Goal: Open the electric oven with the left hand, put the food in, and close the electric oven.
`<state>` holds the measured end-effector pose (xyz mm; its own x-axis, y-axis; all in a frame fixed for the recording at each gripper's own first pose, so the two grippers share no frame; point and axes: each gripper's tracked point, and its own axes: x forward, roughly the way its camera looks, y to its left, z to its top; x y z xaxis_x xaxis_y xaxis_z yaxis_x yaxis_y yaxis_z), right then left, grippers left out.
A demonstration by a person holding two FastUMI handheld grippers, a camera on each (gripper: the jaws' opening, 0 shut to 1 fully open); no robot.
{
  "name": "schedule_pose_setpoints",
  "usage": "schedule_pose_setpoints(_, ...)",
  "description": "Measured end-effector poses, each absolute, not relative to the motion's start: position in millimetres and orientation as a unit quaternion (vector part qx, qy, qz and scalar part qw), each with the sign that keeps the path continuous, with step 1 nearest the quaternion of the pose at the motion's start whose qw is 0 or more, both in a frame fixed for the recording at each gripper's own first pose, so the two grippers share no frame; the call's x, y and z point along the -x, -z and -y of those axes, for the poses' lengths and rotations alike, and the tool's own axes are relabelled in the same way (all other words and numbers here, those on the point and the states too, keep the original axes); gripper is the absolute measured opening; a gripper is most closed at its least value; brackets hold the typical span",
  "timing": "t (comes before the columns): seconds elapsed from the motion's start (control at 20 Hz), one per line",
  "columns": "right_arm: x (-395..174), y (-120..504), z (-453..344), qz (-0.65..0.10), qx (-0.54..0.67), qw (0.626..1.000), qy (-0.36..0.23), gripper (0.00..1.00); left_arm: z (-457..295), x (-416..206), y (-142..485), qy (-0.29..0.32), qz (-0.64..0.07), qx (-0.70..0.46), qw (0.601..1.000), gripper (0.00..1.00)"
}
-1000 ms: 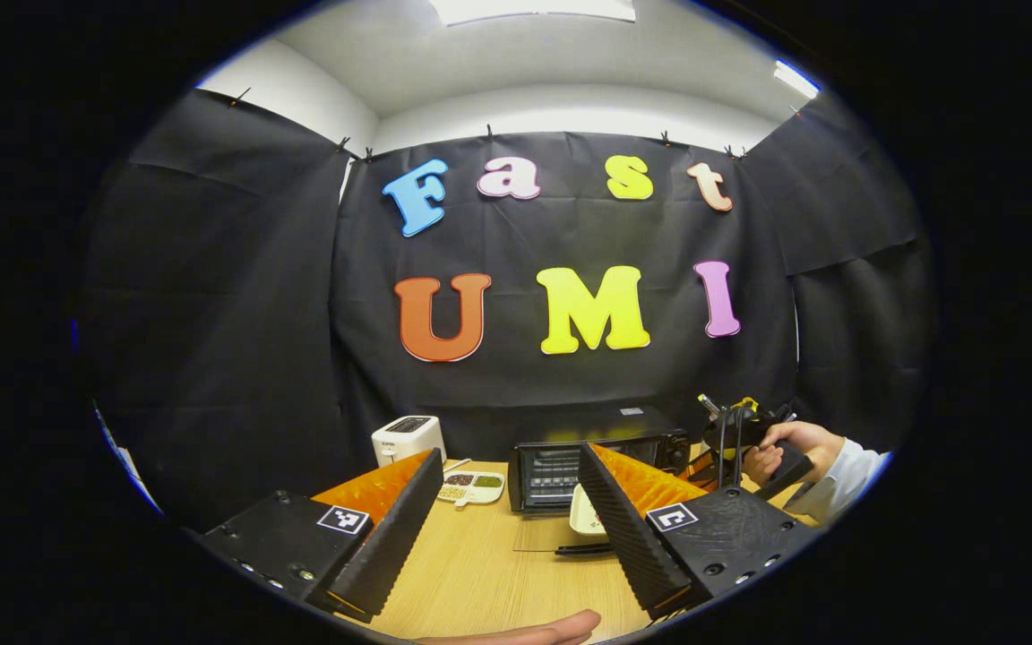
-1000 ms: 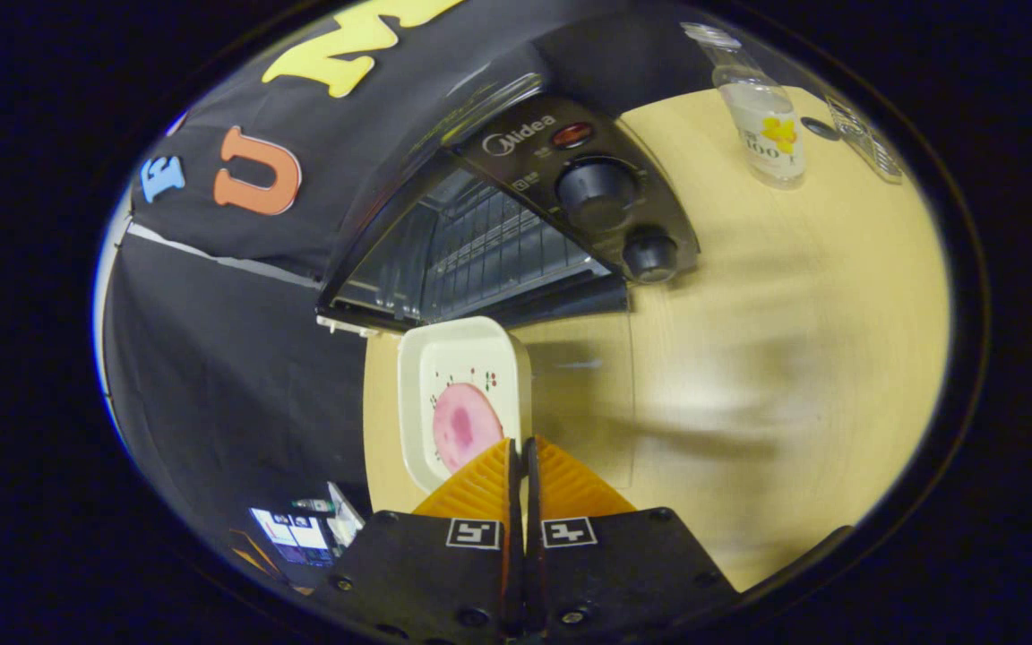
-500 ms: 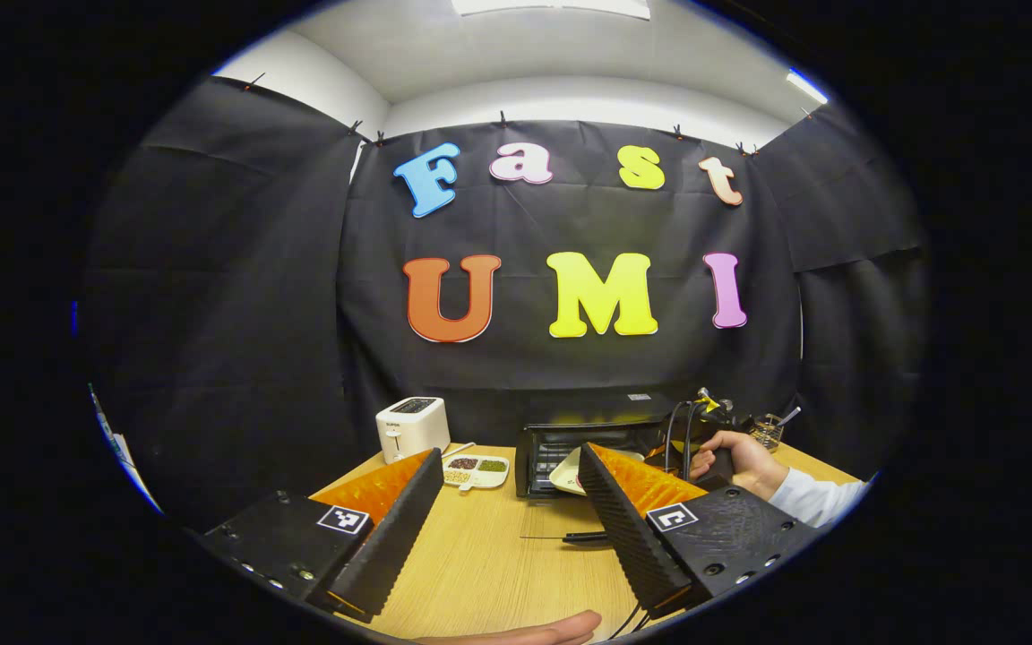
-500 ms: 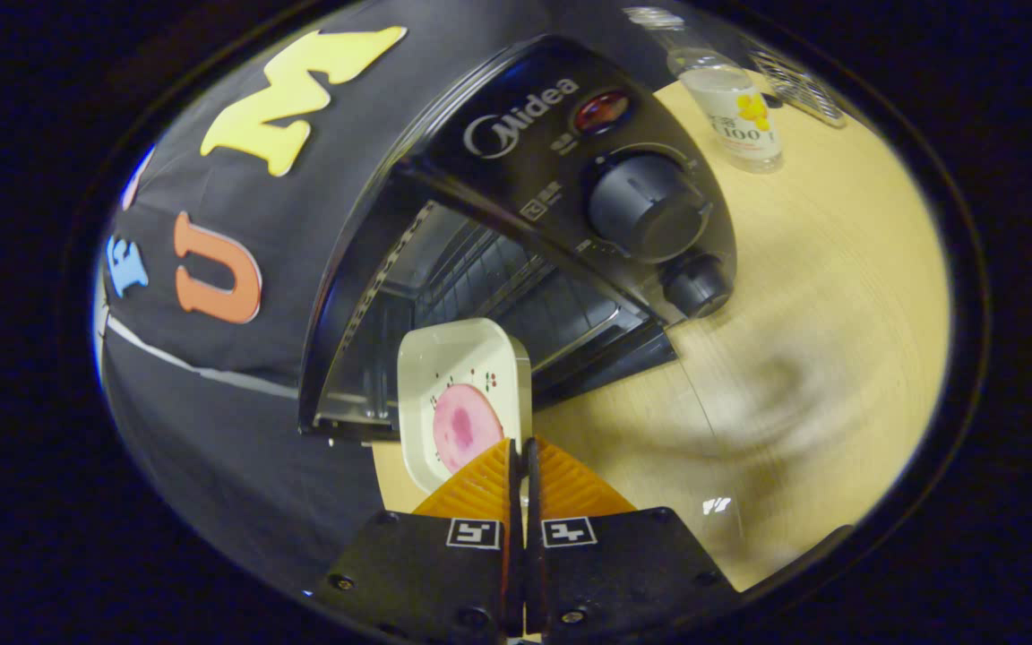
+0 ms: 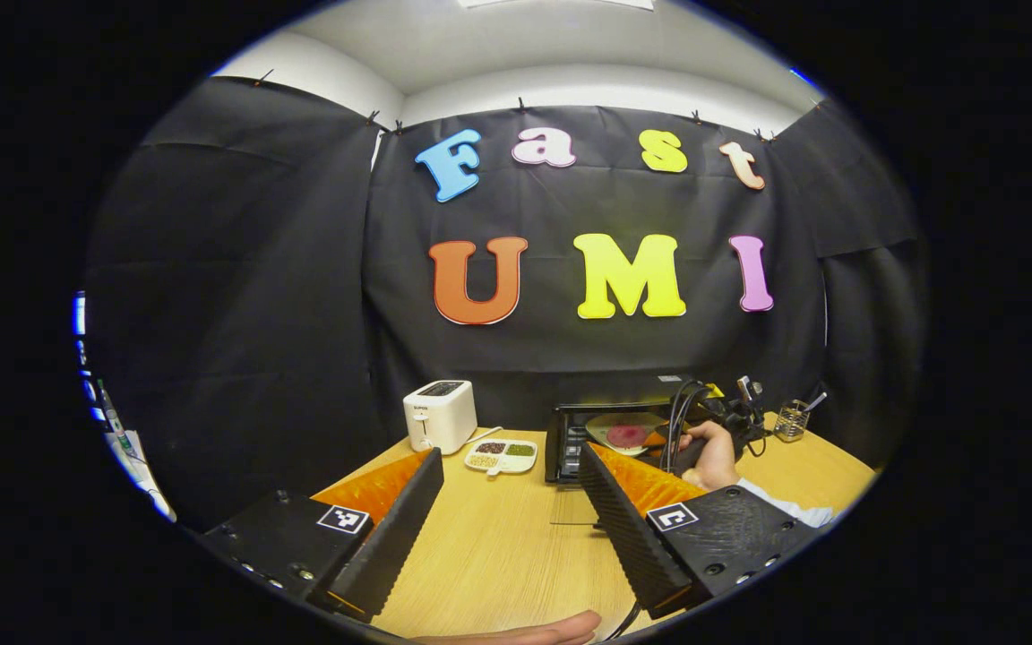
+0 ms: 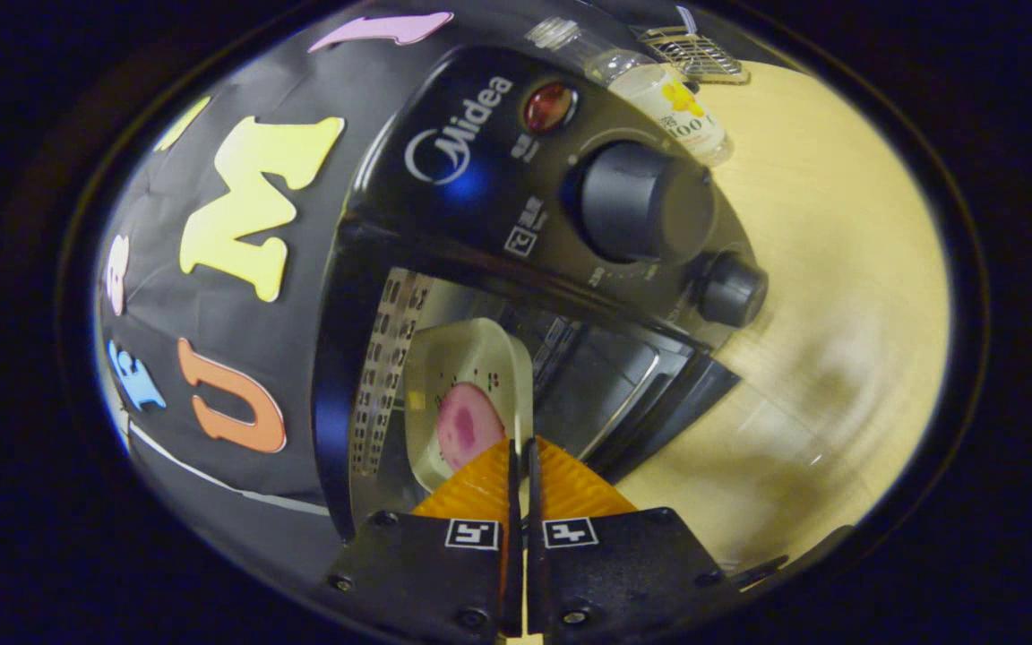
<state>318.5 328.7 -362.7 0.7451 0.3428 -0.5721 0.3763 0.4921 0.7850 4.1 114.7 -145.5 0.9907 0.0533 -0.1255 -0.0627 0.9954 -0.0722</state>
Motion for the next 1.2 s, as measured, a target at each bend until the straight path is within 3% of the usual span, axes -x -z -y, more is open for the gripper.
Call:
schedule_pose_setpoints(0.1,-328,365,-334,-0.335,-0.519,0.786,0.009,0.02,-118,-4,148,-0.031,-0.062,0.039,0.997,0.97)
schedule_pose_setpoints(0.25,-335,377,-334,-0.317,-0.527,0.788,0.019,0.06,-117,-7,156,-0.031,-0.072,0.041,0.996,0.97)
schedule_pose_setpoints(0.55,-332,371,-338,-0.272,-0.521,0.809,-0.021,0.07,-116,-11,171,-0.030,-0.094,0.048,0.994,0.96)
schedule_pose_setpoints(0.6,-327,366,-340,-0.260,-0.518,0.814,-0.036,0.12,-114,-11,172,-0.029,-0.096,0.052,0.994,0.96)
schedule_pose_setpoints(0.65,-323,362,-338,-0.252,-0.504,0.825,-0.045,0.27,-113,-13,172,-0.028,-0.098,0.054,0.993,0.97)
schedule_pose_setpoints(0.75,-308,357,-332,-0.247,-0.466,0.848,-0.051,0.40,-114,-12,172,-0.031,-0.096,0.054,0.993,0.97)
schedule_pose_setpoints(0.85,-296,354,-324,-0.247,-0.433,0.865,-0.054,0.59,-113,-13,166,-0.034,-0.089,0.054,0.994,0.97)
schedule_pose_setpoints(1.0,-281,330,-309,-0.227,-0.410,0.880,-0.078,0.56,-108,-13,164,-0.037,-0.085,0.059,0.994,0.97)
schedule_pose_setpoints(1.05,-275,319,-305,-0.220,-0.400,0.885,-0.091,0.67,-106,-13,164,-0.036,-0.087,0.061,0.994,0.96)
schedule_pose_setpoints(1.1,-270,309,-301,-0.215,-0.386,0.891,-0.107,0.62,-101,-18,161,-0.037,-0.089,0.064,0.993,0.96)
schedule_pose_setpoints(1.15,-265,301,-298,-0.213,-0.365,0.897,-0.125,0.74,-99,-19,160,-0.036,-0.089,0.065,0.993,0.96)
schedule_pose_setpoints(1.2,-257,293,-291,-0.207,-0.343,0.906,-0.135,0.70,-94,-21,161,-0.032,-0.090,0.067,0.993,0.96)
